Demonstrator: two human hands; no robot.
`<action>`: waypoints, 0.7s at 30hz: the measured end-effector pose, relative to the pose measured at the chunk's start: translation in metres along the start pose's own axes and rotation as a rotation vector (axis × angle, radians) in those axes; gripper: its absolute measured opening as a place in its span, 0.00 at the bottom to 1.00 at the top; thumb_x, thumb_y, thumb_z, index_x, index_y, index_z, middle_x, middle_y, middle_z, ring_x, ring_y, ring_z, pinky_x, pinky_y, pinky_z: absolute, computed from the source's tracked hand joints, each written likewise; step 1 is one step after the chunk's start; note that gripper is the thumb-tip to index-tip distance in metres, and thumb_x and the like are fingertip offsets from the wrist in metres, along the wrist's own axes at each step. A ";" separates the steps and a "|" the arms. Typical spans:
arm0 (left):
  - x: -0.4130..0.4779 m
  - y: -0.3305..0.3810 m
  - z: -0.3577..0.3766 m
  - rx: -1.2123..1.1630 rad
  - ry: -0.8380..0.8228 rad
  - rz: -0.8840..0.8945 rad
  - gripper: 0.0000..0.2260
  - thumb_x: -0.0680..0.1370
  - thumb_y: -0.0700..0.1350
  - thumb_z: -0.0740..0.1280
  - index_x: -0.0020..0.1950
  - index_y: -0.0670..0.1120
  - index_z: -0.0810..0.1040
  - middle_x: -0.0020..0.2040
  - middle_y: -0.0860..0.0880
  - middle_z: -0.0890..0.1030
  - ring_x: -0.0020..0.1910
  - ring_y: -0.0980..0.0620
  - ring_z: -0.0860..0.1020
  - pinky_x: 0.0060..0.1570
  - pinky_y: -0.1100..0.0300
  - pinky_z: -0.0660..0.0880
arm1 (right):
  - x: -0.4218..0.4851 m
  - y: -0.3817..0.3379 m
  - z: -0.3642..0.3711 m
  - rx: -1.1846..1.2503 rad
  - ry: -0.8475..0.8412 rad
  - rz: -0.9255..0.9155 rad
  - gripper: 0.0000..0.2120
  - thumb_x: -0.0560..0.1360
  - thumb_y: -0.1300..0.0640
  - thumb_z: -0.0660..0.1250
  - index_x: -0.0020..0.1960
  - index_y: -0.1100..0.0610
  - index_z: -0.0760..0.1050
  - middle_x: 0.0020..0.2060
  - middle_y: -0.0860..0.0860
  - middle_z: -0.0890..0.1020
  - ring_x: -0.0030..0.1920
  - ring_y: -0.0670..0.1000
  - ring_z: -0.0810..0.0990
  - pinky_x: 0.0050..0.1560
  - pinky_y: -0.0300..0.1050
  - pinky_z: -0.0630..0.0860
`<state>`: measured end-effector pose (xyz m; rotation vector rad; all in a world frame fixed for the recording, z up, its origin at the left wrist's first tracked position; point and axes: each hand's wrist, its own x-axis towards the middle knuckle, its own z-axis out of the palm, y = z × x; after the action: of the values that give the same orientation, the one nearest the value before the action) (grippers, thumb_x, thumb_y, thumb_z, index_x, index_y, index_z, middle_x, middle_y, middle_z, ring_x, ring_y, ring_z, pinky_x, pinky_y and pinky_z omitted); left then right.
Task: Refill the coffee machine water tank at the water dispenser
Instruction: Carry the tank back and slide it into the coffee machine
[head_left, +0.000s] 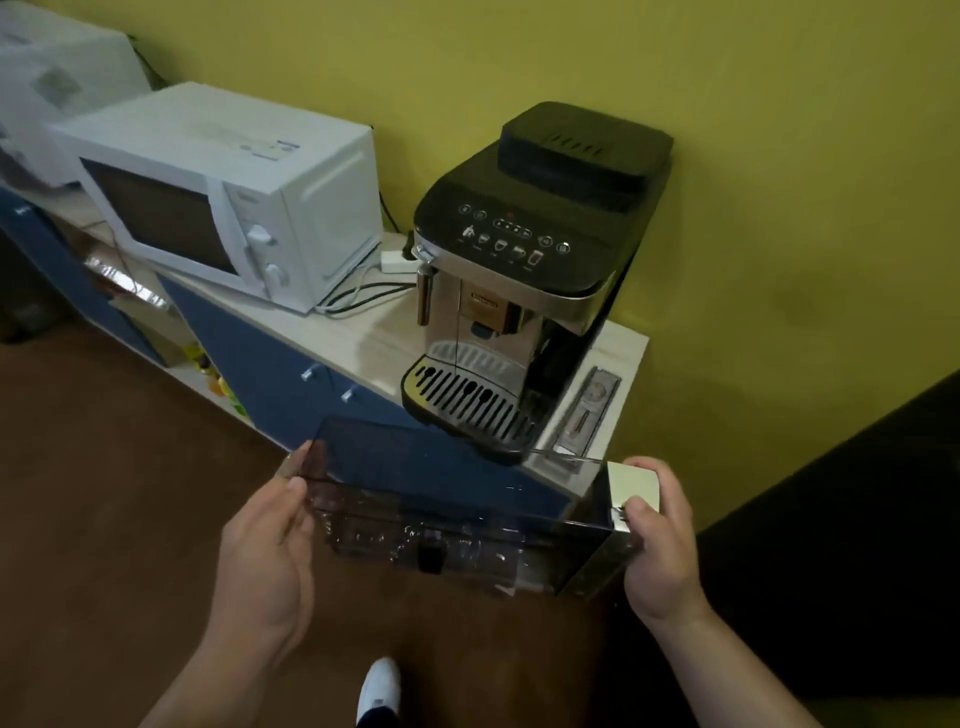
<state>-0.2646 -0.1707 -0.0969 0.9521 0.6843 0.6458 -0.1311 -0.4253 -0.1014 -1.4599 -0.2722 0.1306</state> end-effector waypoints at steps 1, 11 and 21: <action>0.016 0.003 0.001 0.009 -0.005 -0.035 0.17 0.84 0.38 0.55 0.54 0.45 0.84 0.52 0.54 0.86 0.55 0.59 0.81 0.61 0.62 0.73 | 0.007 0.002 0.009 0.017 0.034 0.010 0.11 0.67 0.56 0.61 0.47 0.48 0.76 0.40 0.61 0.75 0.41 0.62 0.74 0.39 0.56 0.70; 0.141 0.029 0.022 0.112 -0.092 -0.273 0.09 0.83 0.40 0.60 0.52 0.45 0.81 0.44 0.51 0.87 0.41 0.61 0.84 0.40 0.70 0.79 | 0.065 0.020 0.067 -0.106 0.277 -0.030 0.13 0.66 0.62 0.57 0.43 0.48 0.76 0.34 0.49 0.79 0.34 0.45 0.75 0.30 0.41 0.71; 0.193 0.035 0.048 0.048 -0.047 -0.355 0.09 0.80 0.37 0.63 0.58 0.40 0.79 0.53 0.44 0.82 0.54 0.52 0.81 0.52 0.62 0.81 | 0.116 0.038 0.078 -0.253 0.260 -0.072 0.16 0.64 0.50 0.58 0.49 0.54 0.73 0.37 0.52 0.75 0.35 0.42 0.73 0.34 0.37 0.70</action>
<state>-0.1151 -0.0355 -0.0909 0.8592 0.8063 0.2937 -0.0367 -0.3168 -0.1199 -1.6957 -0.1319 -0.1573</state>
